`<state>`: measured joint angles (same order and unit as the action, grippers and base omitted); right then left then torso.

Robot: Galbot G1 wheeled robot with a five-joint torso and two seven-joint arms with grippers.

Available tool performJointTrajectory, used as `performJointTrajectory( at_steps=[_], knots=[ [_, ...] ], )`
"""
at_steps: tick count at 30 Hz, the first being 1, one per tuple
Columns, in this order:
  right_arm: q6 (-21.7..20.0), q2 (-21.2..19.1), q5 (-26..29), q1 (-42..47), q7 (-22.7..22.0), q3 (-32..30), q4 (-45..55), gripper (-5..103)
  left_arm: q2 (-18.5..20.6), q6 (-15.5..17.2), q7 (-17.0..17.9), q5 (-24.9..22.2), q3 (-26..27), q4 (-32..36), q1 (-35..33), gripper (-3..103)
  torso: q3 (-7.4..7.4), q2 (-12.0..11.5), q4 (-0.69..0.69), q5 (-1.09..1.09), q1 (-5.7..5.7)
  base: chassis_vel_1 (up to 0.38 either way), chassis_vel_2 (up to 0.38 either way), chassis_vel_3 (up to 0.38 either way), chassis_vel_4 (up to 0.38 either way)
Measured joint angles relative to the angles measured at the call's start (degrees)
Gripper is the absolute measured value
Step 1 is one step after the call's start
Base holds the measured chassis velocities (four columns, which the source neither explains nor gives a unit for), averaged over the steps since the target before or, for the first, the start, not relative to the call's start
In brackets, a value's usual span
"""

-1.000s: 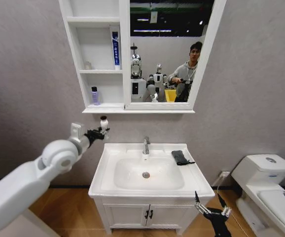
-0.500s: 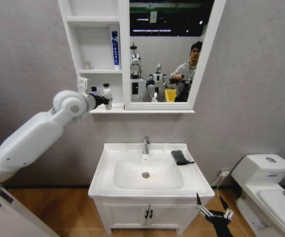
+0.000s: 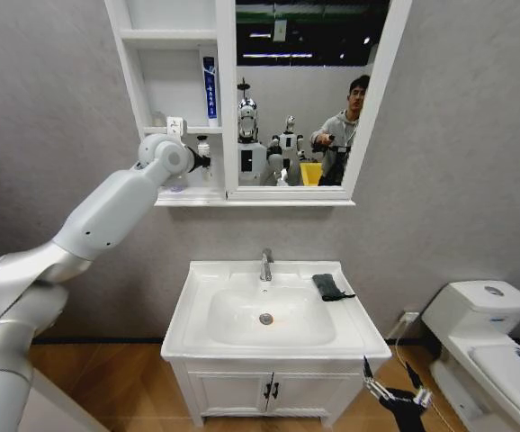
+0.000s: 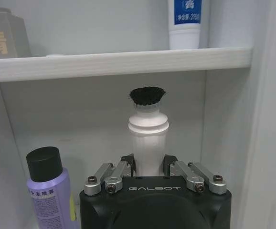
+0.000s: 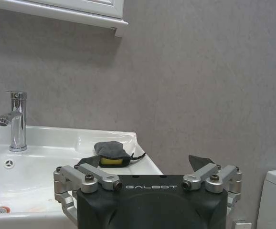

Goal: Move facial cleanser and shampoo from washbasin to cabinet, then wipe washbasin with towel.

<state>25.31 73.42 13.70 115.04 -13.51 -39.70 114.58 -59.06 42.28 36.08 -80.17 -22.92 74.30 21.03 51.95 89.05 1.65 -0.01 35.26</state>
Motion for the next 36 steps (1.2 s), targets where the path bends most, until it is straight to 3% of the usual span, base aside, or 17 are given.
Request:
performJointTrajectory(
  at_steps=[22,24,26,30,31,33,35,36],
  knots=[
    [-0.2,-0.2,0.3,-0.4,-0.1,-0.3,0.1,100,-0.6,-0.2,-1.4,1.0,-1.1,-0.9,-2.1,28,-0.01,0.0,0.01,0.01,0.0,0.0,0.0,0.0,0.0],
    [-0.1,-0.1,0.3,-0.4,-0.1,-0.3,0.0,100,-0.6,-0.2,-1.4,1.3,-1.1,-0.9,-2.3,32,-0.01,0.0,0.0,0.01,-0.01,0.0,0.0,0.0,0.0],
    [0.0,-0.1,0.3,-0.3,-0.1,-0.4,-0.1,100,-0.4,-0.2,-1.4,1.4,-0.9,-0.6,-2.8,48,-0.01,0.0,0.01,0.0,-0.01,0.0,0.0,0.0,0.0],
    [0.2,-0.1,0.3,-0.5,-0.1,-0.4,-0.3,100,0.1,-0.2,-1.4,1.4,-0.7,0.1,-3.2,54,-0.01,0.0,0.01,0.01,0.0,0.0,0.0,0.0,0.0],
    [0.3,-0.2,0.3,-0.6,0.0,-0.4,-0.3,100,0.8,-0.2,-1.4,1.3,-0.6,1.6,-3.8,64,-0.01,0.0,0.0,0.01,0.0,0.0,0.0,0.0,0.0],
    [0.3,-0.2,0.3,-0.6,0.5,-0.4,-0.4,100,2.6,-0.2,-1.3,2.0,-0.5,5.6,-5.2,75,-0.01,0.0,0.01,0.01,0.0,0.0,0.0,0.0,0.0],
    [0.4,-0.2,0.3,-0.6,0.7,-0.3,-0.4,100,3.7,-0.2,-1.3,2.2,-0.5,7.6,-5.9,75,-0.01,0.0,0.02,0.01,0.0,0.0,0.0,0.0,0.0],
    [0.4,-0.1,0.2,-0.6,0.8,-0.1,-0.4,100,5.4,-0.2,-1.8,2.5,-0.4,10.5,-7.3,81,-0.01,0.0,0.01,0.01,-0.01,0.0,0.0,0.0,0.0]
  ],
)
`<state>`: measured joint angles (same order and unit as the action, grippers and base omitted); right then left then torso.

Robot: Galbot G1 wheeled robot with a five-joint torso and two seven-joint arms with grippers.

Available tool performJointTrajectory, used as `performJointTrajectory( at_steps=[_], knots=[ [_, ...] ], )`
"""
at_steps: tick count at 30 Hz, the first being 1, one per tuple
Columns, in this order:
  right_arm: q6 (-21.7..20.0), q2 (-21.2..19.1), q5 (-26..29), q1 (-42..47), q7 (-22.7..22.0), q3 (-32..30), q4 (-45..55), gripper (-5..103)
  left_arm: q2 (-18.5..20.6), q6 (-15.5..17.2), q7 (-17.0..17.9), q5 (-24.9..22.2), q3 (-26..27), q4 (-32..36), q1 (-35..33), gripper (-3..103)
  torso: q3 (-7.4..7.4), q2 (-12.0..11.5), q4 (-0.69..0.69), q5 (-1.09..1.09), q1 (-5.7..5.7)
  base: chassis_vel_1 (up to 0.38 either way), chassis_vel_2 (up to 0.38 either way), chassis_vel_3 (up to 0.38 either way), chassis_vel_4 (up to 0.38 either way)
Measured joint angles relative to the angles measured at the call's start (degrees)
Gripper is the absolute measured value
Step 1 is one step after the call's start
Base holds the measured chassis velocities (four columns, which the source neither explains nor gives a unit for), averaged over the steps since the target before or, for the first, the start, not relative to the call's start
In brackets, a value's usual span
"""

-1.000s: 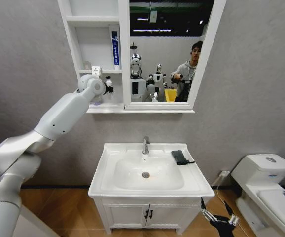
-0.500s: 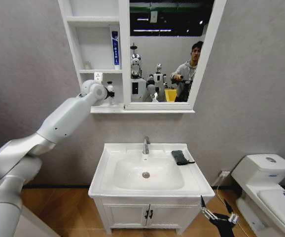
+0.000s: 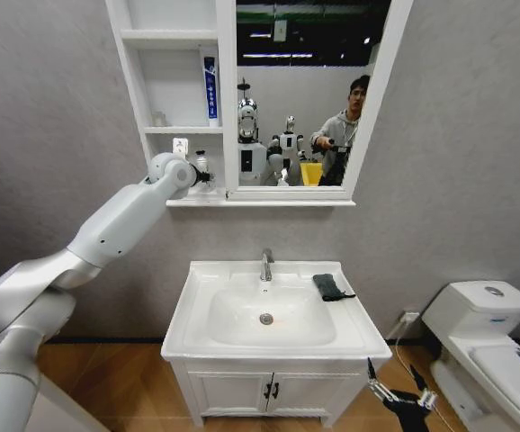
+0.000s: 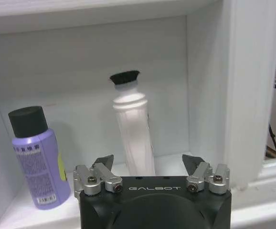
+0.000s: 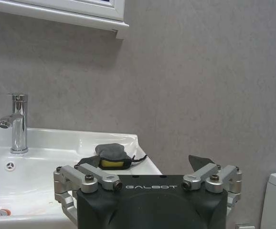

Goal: Move facial cleanser and shampoo from washbasin to cabinet, then wipe washbasin with towel.

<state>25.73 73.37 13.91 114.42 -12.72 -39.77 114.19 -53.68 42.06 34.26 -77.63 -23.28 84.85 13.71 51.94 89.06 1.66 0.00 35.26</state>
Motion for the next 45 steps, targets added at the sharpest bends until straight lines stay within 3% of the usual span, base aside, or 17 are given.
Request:
performJointTrajectory(
  at_steps=[2,4,5,11,14,15,17,18,20,27,28,29,31,35,37,40,45],
  knots=[
    [0.2,0.2,-0.3,-0.3,-0.1,0.1,-0.1,100,1.4,-0.9,-0.8,1.7,0.3,2.3,-1.5,86,0.0,0.0,0.01,0.0,0.0,0.0,0.0,0.0,0.0],
    [0.6,0.5,-0.6,-1.0,-0.4,0.2,-0.3,100,6.2,-5.7,-3.5,9.7,2.0,9.8,-8.1,96,0.0,0.0,0.0,0.0,0.0,0.0,0.0,0.0,0.0],
    [0.6,0.5,-0.6,-1.0,-0.4,0.2,-0.3,100,6.2,-5.7,-3.5,9.7,2.0,9.8,-8.1,96,0.0,0.0,0.0,0.0,0.0,0.0,0.0,0.0,0.0],
    [0.7,0.1,0.4,-1.2,-0.5,0.0,-0.3,100,16.6,-13.8,-5.5,19.1,8.5,25.3,-26.9,100,-0.01,0.0,0.0,-0.02,-0.01,0.0,0.0,0.0,0.0],
    [0.7,-0.3,1.3,-2.2,-0.5,-0.2,-0.2,100,22.5,-19.7,-6.8,27.9,23.7,31.9,-50.0,100,-0.01,0.0,-0.04,-0.03,-0.02,0.0,0.0,0.0,0.0],
    [0.7,-0.3,1.3,-2.2,-0.5,-0.2,-0.2,100,22.5,-19.7,-6.8,27.9,23.7,31.9,-50.0,100,-0.01,0.0,-0.04,-0.03,-0.02,0.0,0.0,0.0,0.0],
    [1.0,-0.6,1.2,-3.0,-0.4,0.2,-0.4,100,23.3,-23.1,-6.6,32.9,31.9,34.4,-63.9,100,-0.01,0.0,-0.03,-0.01,-0.01,0.0,0.0,0.0,0.0],
    [1.0,-0.6,1.2,-3.0,-0.4,0.2,-0.4,100,23.3,-23.1,-6.6,32.9,31.9,34.4,-63.9,100,-0.01,0.0,-0.03,-0.01,-0.01,0.0,0.0,0.0,0.0],
    [-0.3,-1.0,2.3,-3.4,-0.4,0.5,0.4,100,21.4,-24.3,-6.3,36.0,39.1,36.7,-74.9,100,-0.01,0.0,-0.04,0.01,-0.01,0.0,0.0,0.0,0.0],
    [-2.2,-3.6,6.9,-3.4,3.6,0.2,1.7,100,16.5,-26.1,-7.3,40.8,46.1,39.4,-87.5,100,-0.01,0.0,0.05,0.02,-0.01,0.0,0.0,0.0,0.0],
    [-3.3,-6.1,9.8,-3.9,6.1,0.2,2.4,100,13.2,-26.6,-8.6,43.1,50.1,41.4,-94.4,100,0.0,0.0,-0.02,0.0,0.0,0.0,0.0,0.0,0.0],
    [-3.3,-6.1,9.8,-3.9,6.1,0.2,2.4,100,13.2,-26.6,-8.6,43.1,50.1,41.4,-94.4,100,0.0,0.0,-0.02,0.0,0.0,0.0,0.0,0.0,0.0],
    [-4.8,-8.8,13.0,-4.8,8.3,0.5,3.3,100,6.5,-27.6,-10.4,46.7,54.9,44.2,-102.0,100,0.0,0.0,-0.03,0.01,0.0,0.0,0.0,0.0,0.0],
    [-6.0,-9.3,13.9,-5.1,8.8,0.6,3.8,100,2.1,-28.1,-11.7,48.6,57.2,45.8,-106.0,100,-0.01,0.0,-0.01,0.01,0.0,0.0,0.0,0.0,0.0],
    [-10.5,-10.8,12.8,-4.5,11.7,-0.8,5.4,100,-5.9,-30.2,-15.2,54.2,60.1,48.5,-114.4,100,0.0,0.0,-0.03,-0.01,-0.01,0.0,0.0,0.0,0.0],
    [-12.0,-12.0,12.4,-4.7,12.3,-0.9,6.3,100,-9.6,-31.5,-17.1,58.7,60.8,50.0,-118.0,100,0.0,0.0,-0.02,0.01,-0.01,0.0,0.0,0.0,0.0],
    [-12.3,-12.4,12.3,-5.2,11.8,-0.4,7.0,100,-11.9,-32.0,-17.5,59.8,61.3,51.5,-119.9,100,0.0,0.0,-0.01,0.01,0.0,0.0,0.0,0.0,0.0]
  ],
)
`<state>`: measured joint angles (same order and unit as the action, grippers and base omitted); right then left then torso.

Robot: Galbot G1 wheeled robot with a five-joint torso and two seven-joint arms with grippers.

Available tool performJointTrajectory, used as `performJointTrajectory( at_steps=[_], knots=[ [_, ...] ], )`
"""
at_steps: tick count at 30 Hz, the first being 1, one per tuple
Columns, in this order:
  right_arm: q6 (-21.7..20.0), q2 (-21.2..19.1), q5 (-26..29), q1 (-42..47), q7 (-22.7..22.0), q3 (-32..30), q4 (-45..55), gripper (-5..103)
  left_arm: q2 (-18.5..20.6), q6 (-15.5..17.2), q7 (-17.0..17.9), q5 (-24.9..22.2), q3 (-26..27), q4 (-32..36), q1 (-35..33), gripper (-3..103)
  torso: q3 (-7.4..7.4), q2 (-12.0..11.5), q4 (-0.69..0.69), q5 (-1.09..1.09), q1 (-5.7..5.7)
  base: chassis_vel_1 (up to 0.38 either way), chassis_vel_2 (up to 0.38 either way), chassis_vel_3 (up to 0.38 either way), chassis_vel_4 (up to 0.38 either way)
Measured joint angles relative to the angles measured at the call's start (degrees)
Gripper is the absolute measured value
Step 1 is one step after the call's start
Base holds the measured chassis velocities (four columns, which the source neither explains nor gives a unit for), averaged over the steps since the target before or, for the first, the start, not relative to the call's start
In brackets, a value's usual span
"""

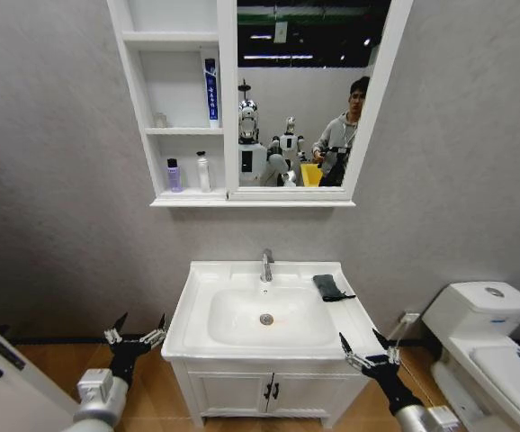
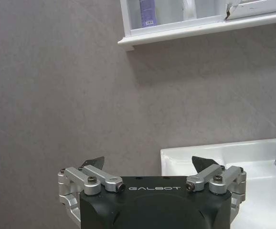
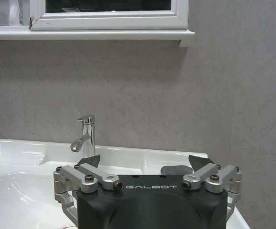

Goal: Move facial cleanser and shampoo from washbasin to cabinet, then wipe washbasin with towel.

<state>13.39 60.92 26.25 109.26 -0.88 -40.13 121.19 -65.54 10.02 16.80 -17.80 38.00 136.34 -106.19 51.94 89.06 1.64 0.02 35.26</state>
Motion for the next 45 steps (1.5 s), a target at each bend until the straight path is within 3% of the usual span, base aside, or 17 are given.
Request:
performJointTrajectory(
  at_steps=[7,15,25,28,30,31,33,39,45],
  knots=[
    [1.0,0.4,-0.1,0.8,0.1,0.2,0.7,100,0.9,0.6,-1.9,-2.2,2.6,0.1,0.1,100,0.0,0.0,0.01,-0.02,0.0,0.0,0.0,0.0,0.0],
    [2.5,1.0,-0.9,2.4,1.9,-0.1,1.5,100,4.8,3.7,-12.0,-10.8,10.1,-1.7,3.3,100,0.0,0.0,0.01,-0.02,0.01,0.0,0.0,0.0,0.0],
    [2.7,0.9,-0.4,2.5,0.8,-0.9,1.7,100,5.2,4.6,-12.9,-12.5,11.1,-2.7,5.0,100,0.0,0.0,0.0,-0.02,0.0,0.0,0.0,0.0,0.0],
    [-1.0,0.8,0.6,2.0,-1.4,-0.9,2.0,100,5.2,4.6,-12.9,-12.5,11.1,-2.7,5.0,100,0.01,0.0,0.01,-0.02,0.01,0.0,0.0,0.0,0.0],
    [-6.1,0.4,2.2,-0.2,-5.1,-0.7,2.7,100,5.2,4.6,-12.9,-12.5,11.0,-2.8,5.0,100,0.0,0.0,0.01,-0.02,0.0,0.0,0.0,0.0,0.0],
    [-6.1,0.4,2.2,-0.2,-5.1,-0.7,2.7,100,5.2,4.6,-12.9,-12.5,11.0,-2.8,5.0,100,0.0,0.0,0.01,-0.02,0.0,0.0,0.0,0.0,0.0],
    [-10.1,-1.7,4.5,-4.3,-8.4,-0.7,1.7,100,5.2,4.6,-12.8,-12.5,11.0,-2.8,5.0,100,0.0,0.0,0.0,-0.02,0.01,0.0,0.0,0.0,0.0],
    [-13.3,-7.2,11.6,-15.6,-11.1,0.7,-6.6,100,5.2,4.7,-12.7,-12.4,10.9,-2.8,5.0,100,0.01,0.0,0.0,-0.01,0.01,0.0,0.0,0.0,0.0],
    [-14.7,-8.8,17.6,-22.8,-12.1,3.5,-11.0,100,5.2,4.7,-12.7,-12.4,10.8,-2.8,5.0,100,0.01,0.0,0.0,-0.02,0.01,0.0,0.0,0.0,0.0]
  ],
)
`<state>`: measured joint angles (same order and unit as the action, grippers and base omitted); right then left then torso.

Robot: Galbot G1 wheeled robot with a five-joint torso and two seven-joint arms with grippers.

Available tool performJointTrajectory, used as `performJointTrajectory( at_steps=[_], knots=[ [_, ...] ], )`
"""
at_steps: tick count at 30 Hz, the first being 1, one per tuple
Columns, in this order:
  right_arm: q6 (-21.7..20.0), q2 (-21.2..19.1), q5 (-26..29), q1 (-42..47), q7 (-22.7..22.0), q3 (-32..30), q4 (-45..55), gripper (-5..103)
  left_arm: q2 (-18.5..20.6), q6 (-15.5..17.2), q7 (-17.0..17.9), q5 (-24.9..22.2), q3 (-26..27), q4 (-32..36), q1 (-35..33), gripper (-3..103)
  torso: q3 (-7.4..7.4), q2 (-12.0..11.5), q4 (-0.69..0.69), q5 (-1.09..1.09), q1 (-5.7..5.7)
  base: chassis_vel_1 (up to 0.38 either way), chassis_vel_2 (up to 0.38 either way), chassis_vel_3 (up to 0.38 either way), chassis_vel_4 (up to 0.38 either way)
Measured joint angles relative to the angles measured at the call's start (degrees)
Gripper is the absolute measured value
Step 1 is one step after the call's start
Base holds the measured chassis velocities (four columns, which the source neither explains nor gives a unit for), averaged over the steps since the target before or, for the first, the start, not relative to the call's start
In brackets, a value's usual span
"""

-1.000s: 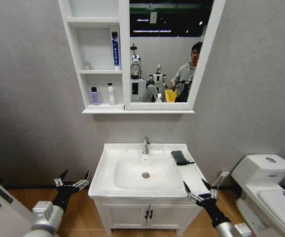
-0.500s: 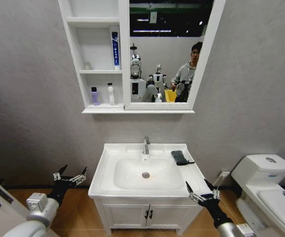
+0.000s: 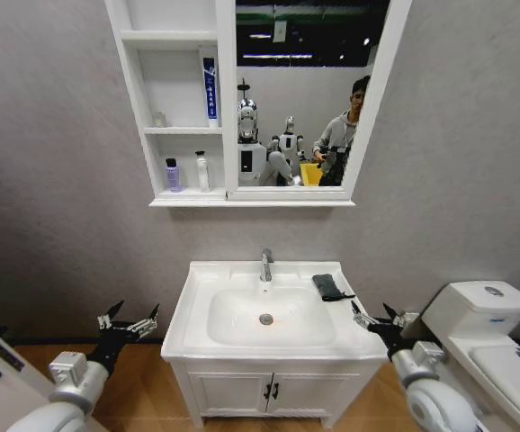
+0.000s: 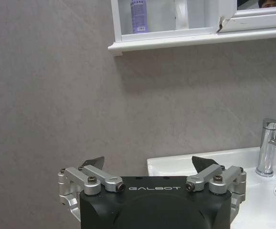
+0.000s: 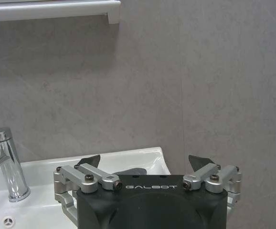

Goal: Move facial cleanser and shampoo from washbasin to cabinet, then wipe washbasin with towel.

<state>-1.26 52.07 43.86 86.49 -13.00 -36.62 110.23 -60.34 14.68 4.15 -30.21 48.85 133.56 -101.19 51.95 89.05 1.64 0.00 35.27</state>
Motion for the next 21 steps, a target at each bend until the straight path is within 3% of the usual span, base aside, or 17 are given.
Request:
performJointTrajectory(
  at_steps=[7,9,15,21],
  knots=[
    [-2.4,-2.0,4.5,-9.5,-0.3,4.7,-8.2,100,0.0,0.0,0.1,0.0,0.0,0.0,0.0,100,0.0,0.0,0.02,0.0,0.0,0.0,0.0,0.0,0.0],
    [-5.5,-3.1,6.0,-16.5,0.3,8.5,-14.3,100,0.0,0.0,0.1,0.0,0.0,0.0,0.0,100,0.0,0.0,0.01,0.01,0.0,0.0,0.0,0.0,0.0],
    [-7.1,-4.2,5.8,-26.9,2.0,16.7,-23.1,100,0.0,0.0,0.1,0.0,-0.1,0.0,0.0,100,0.0,0.0,-0.01,0.0,0.0,0.0,0.0,0.0,0.0],
    [-8.0,-2.8,7.0,-34.9,2.3,25.4,-29.3,100,0.0,0.0,0.1,0.0,-0.1,0.0,0.0,100,0.0,0.0,0.0,0.01,0.0,0.0,0.0,0.0,0.0]
  ],
)
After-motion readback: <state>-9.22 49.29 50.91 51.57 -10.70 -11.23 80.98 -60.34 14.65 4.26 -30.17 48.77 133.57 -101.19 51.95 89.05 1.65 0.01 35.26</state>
